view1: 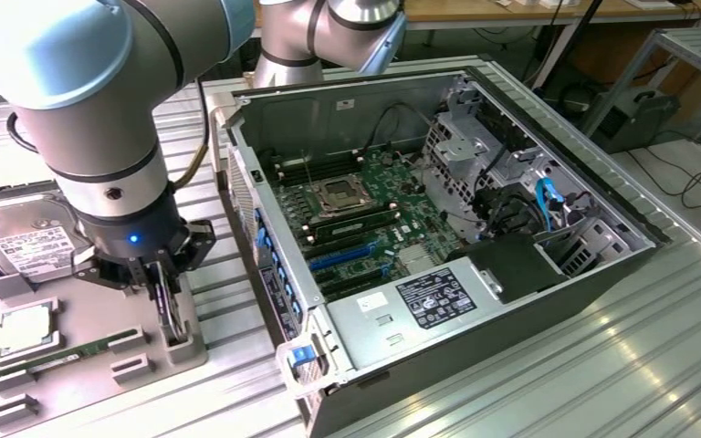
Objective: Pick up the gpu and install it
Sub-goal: 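Pick up the gpu and move the gpu toward the slot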
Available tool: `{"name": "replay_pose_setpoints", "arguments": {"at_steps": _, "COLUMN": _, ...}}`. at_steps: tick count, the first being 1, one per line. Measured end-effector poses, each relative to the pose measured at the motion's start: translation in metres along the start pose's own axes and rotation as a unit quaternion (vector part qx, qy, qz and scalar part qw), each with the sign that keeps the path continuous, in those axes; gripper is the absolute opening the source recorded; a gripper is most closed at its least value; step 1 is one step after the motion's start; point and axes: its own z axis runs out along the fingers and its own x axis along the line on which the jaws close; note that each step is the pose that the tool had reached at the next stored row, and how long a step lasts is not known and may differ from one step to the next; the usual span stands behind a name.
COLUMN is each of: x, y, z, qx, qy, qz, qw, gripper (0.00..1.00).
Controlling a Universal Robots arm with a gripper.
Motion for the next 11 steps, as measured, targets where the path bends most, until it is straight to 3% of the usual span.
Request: {"name": "replay_pose_setpoints", "arguments": {"at_steps": 11, "x": -0.0001, "y": 0.0002, "z": -0.006, "qx": -0.0001, "qy": -0.0001, "qz": 0.0, "qw": 1.0, "gripper": 0.27}}
